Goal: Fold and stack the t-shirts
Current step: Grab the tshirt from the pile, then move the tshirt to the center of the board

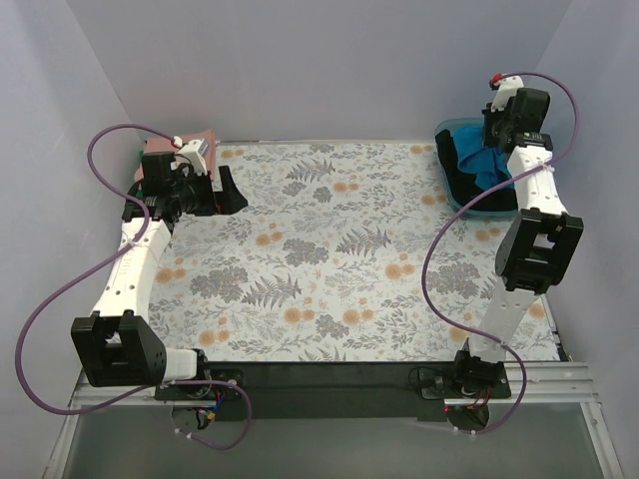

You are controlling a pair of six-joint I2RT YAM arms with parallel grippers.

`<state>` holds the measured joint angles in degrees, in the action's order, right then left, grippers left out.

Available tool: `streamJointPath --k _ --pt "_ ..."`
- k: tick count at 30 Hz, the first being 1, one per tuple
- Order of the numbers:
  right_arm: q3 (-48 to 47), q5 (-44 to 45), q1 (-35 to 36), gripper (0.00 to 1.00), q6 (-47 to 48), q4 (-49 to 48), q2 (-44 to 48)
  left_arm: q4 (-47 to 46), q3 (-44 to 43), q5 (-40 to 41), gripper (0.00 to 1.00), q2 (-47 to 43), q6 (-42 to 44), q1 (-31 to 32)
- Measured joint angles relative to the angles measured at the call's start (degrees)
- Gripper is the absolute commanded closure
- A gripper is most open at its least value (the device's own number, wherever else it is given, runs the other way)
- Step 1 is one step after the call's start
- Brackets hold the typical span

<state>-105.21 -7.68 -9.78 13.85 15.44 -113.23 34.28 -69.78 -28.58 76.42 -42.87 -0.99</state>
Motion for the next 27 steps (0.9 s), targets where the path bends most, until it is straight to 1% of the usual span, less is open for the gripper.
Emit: streamJointPath --k 4,7,16,21,27 --pt "-2.12 0.48 -0.26 0.99 -0.02 0.79 1.9 0.0 0.0 0.0 0.02 -0.02 0.0 0.0" --pt "-2.73 1.55 -1.03 0.99 0.0 -0.22 5.68 -0.02 0.0 -0.02 0.02 -0.02 0.0 0.0" --pt "-6.71 3.93 -2.73 0.99 0.94 -10.71 18.01 -0.07 0.0 -0.17 0.02 -0.02 -0.31 0.0" --pt "-9.35 -0.22 -2.69 0.99 -0.37 -14.4 21.7 -0.15 0.0 -0.2 0.02 -0.04 -1.03 0.0" --pt "-10.62 -9.25 -1.29 0.99 -5.95 -16.92 25.05 -0.46 -0.07 -0.2 0.02 -0.46 -2.08 0.0"
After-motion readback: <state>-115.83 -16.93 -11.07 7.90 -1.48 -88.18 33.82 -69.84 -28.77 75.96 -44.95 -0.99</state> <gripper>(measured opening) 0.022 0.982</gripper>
